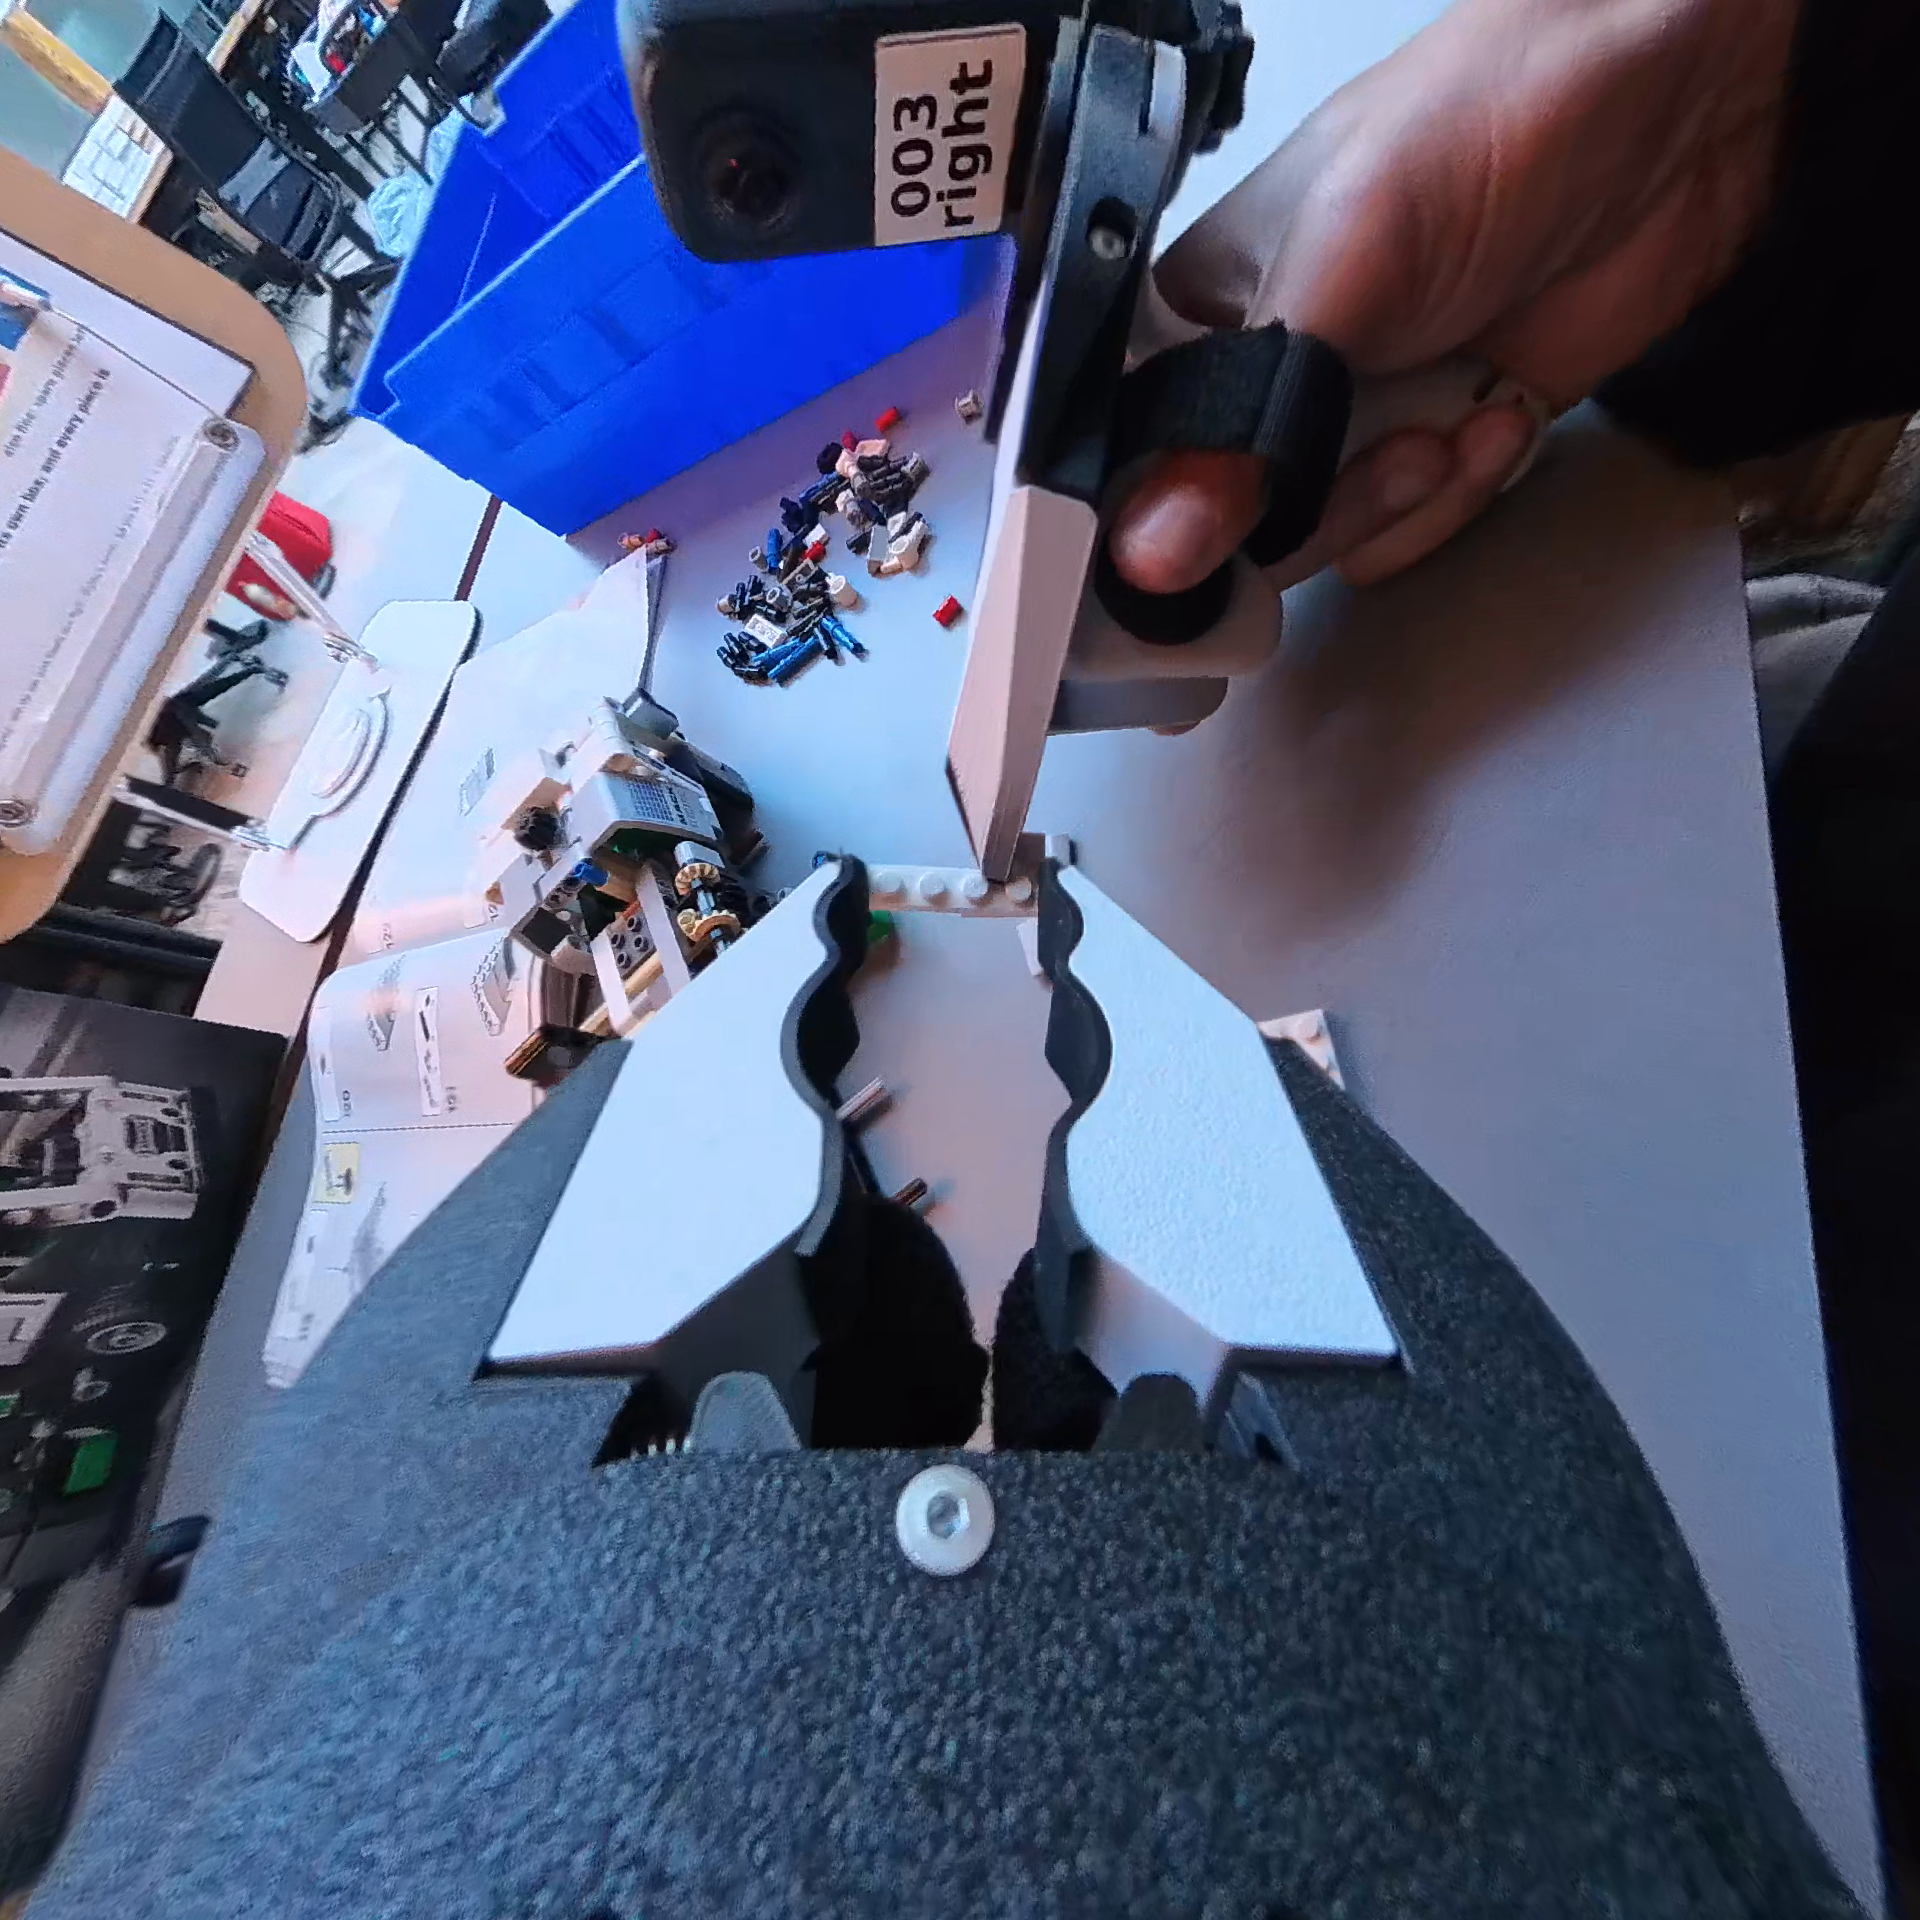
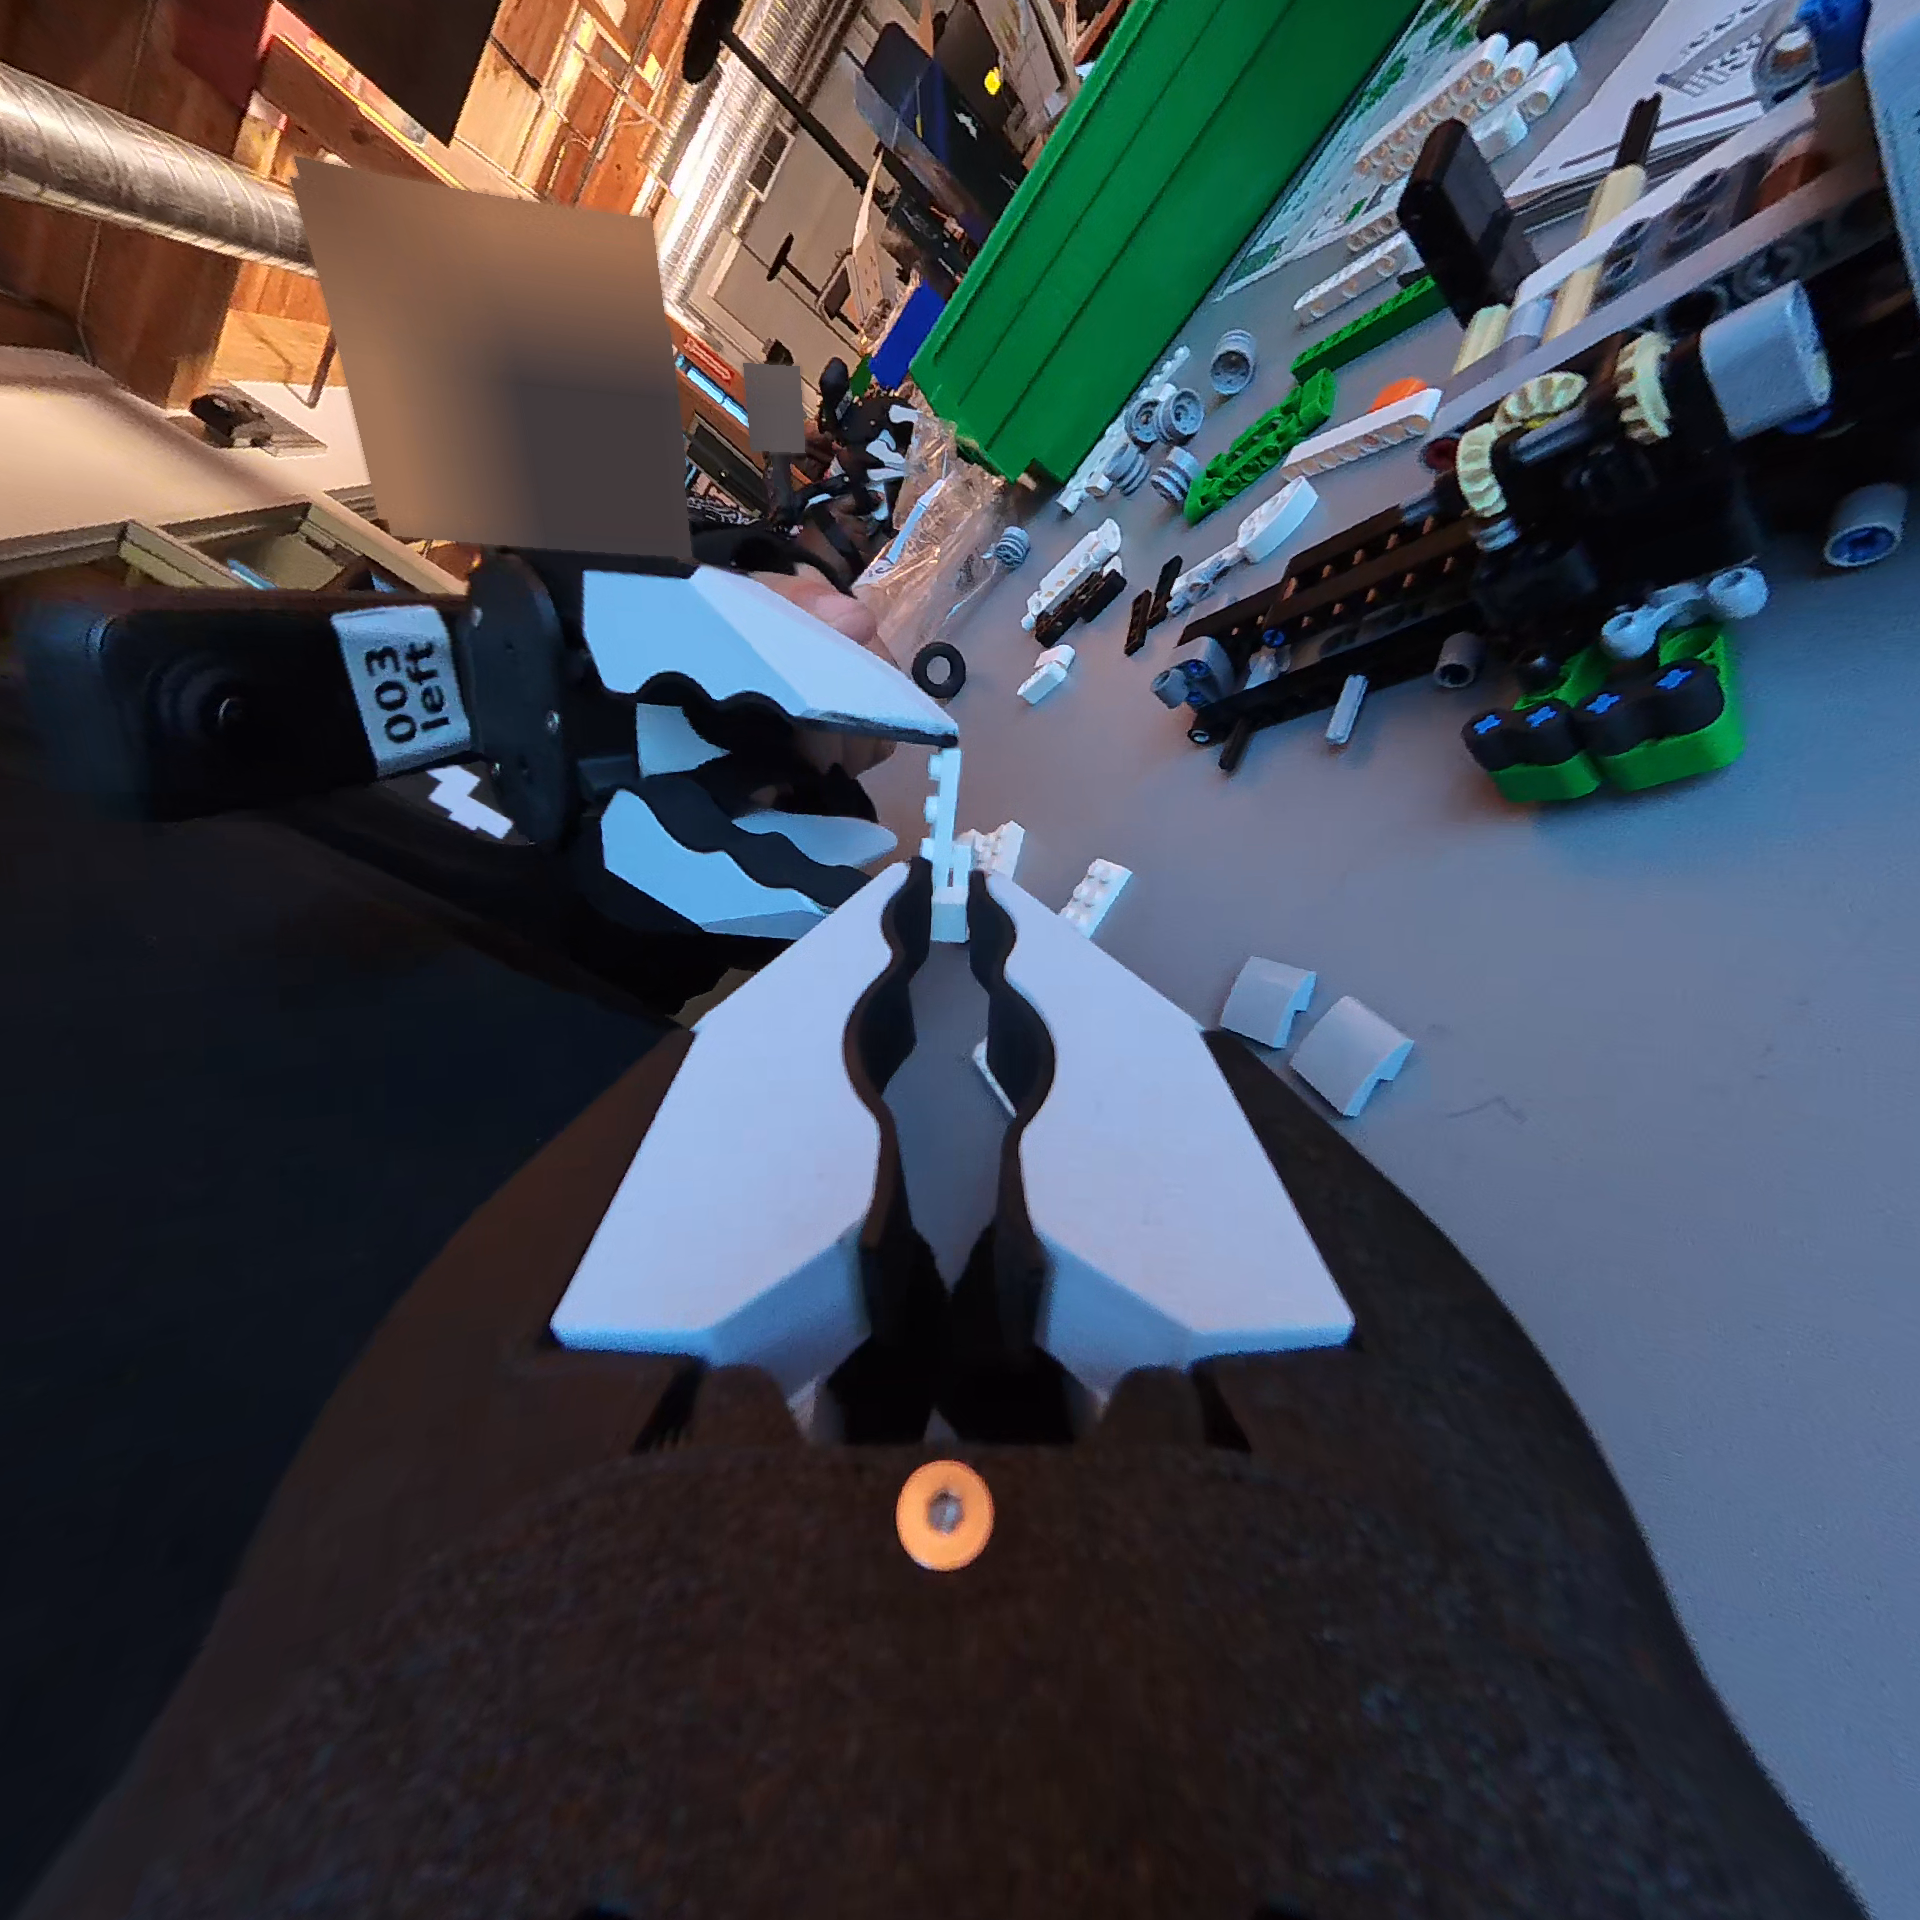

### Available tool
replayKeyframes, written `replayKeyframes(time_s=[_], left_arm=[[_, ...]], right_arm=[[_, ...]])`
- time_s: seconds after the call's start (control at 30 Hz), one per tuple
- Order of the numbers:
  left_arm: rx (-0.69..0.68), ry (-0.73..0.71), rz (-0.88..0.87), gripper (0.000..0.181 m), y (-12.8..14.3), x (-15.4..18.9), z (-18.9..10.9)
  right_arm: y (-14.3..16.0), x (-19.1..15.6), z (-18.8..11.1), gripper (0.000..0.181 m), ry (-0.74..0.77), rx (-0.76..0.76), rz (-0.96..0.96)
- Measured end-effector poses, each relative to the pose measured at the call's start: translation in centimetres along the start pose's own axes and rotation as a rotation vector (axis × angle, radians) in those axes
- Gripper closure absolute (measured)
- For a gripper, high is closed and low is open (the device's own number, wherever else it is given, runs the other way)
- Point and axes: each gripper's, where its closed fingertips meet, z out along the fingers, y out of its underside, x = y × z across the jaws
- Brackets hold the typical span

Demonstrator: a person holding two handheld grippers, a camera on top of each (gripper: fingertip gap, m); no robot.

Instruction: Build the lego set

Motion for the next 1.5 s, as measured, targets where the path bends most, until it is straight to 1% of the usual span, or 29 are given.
replayKeyframes(time_s=[0.13,0.2,0.27,0.33,0.4,0.43,0.5,0.6,0.7,0.87,1.2,1.37,1.5], left_arm=[[0.054,0.035,-0.108,0.148,-0.5,-0.2,-0.4],[0.088,0.063,-0.198,0.145,-0.8,-0.4,-0.7],[0.132,0.102,-0.328,0.143,-1.0,-0.7,-1.0],[0.184,0.197,-0.541,0.141,-1.3,-0.7,-1.1],[0.269,0.358,-0.758,0.142,-2.4,-0.1,-1.2],[0.317,0.416,-0.833,0.146,-3.0,0.1,-1.3],[0.37,0.476,-0.899,0.151,-3.8,0.3,-1.4],[0.418,0.495,-0.921,0.161,-4.7,0.1,-1.4],[0.452,0.502,-0.914,0.172,-5.3,0.0,-1.8],[0.445,0.47,-0.877,0.173,-5.3,0.0,-1.7],[0.353,0.417,-0.733,0.174,-4.5,0.0,-2.2],[0.335,0.415,-0.708,0.174,-4.4,0.3,-2.5],[0.319,0.405,-0.685,0.174,-4.3,0.5,-2.6]], right_arm=[[-0.3,-0.3,-0.3,0.175,-0.018,0.026,-0.008],[-0.6,-0.5,-0.5,0.176,-0.032,0.048,-0.01],[-1.0,-0.8,-0.8,0.176,-0.048,0.079,-0.021],[-1.6,-1.3,-1.1,0.176,-0.071,0.125,-0.048],[-2.2,-2.2,-1.5,0.176,-0.106,0.178,-0.091],[-2.6,-2.7,-1.7,0.176,-0.126,0.214,-0.119],[-2.9,-3.7,-2.0,0.176,-0.15,0.257,-0.178],[-3.2,-4.8,-2.3,0.176,-0.167,0.302,-0.251],[-2.9,-4.9,-2.3,0.176,-0.171,0.287,-0.276],[-2.9,-5.0,-2.4,0.175,-0.219,0.299,-0.249],[-3.0,-5.1,-1.7,0.172,-0.244,0.274,-0.266],[-3.1,-5.8,-1.6,0.168,-0.273,0.261,-0.31],[-2.9,-5.9,-0.8,0.172,-0.24,0.22,-0.371]])
